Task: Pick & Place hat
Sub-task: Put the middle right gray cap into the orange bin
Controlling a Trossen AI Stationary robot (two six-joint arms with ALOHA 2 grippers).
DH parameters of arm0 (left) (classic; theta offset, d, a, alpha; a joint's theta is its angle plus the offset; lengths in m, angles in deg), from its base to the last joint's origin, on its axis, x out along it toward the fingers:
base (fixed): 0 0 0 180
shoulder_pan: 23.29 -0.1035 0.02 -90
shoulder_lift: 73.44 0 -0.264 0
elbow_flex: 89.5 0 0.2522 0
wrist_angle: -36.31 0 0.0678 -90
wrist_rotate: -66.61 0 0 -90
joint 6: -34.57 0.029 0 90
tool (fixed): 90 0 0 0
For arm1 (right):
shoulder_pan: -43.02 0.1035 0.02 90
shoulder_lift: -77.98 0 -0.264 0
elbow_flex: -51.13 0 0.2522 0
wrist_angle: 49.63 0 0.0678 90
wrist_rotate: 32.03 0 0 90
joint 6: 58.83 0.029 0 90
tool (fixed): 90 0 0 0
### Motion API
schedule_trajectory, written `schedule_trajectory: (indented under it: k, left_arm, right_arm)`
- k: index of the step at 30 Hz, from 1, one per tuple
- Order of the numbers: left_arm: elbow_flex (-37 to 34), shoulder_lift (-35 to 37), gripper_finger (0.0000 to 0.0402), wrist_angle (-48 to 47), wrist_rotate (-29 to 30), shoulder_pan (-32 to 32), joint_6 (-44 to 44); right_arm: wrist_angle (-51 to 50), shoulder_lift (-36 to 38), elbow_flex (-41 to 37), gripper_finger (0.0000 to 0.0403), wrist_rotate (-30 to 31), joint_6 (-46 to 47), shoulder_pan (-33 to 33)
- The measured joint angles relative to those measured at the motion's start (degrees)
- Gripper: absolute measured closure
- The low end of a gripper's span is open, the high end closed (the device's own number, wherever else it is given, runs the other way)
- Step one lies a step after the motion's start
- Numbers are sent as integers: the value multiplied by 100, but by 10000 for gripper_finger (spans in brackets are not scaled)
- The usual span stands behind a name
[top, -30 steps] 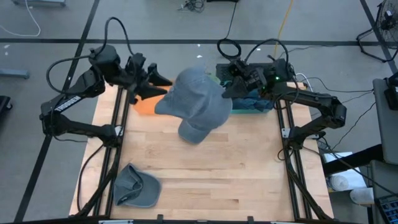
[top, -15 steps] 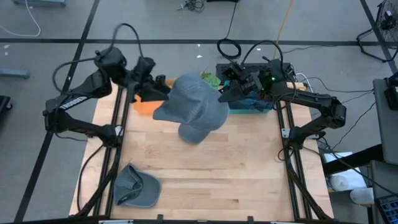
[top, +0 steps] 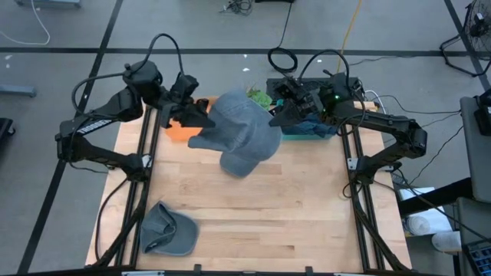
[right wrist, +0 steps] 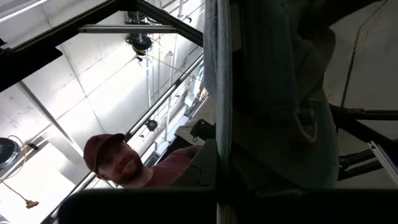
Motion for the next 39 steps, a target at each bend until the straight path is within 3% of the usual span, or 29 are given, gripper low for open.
schedule_trajectory:
  k: [3,11,17,28,35,39]
  left_arm:
    - [0,0,381,122,-29,1,-59]
    - [0,24,380,1221,-52,-56,-406]
    - [2,54,380,1794,-64,-264,-568]
    - [2,129,380,2462,-258,-798,-1084]
    - [2,272,380,2416,-840,-1486,-1309]
    - [4,295,380,2409,-1253,-2060,-1356]
  right_arm:
    - [-14,0,0,403,-4,-48,-13]
    - [-13,0,0,393,2,-223,-34]
    - [-12,0,0,339,188,-1096,-136]
    - [-213,0,0,202,88,-2273,-1244]
    - [260,1,0,187,13,-2305,-1948]
    - [782,79,0,193,302,-2954,-2208]
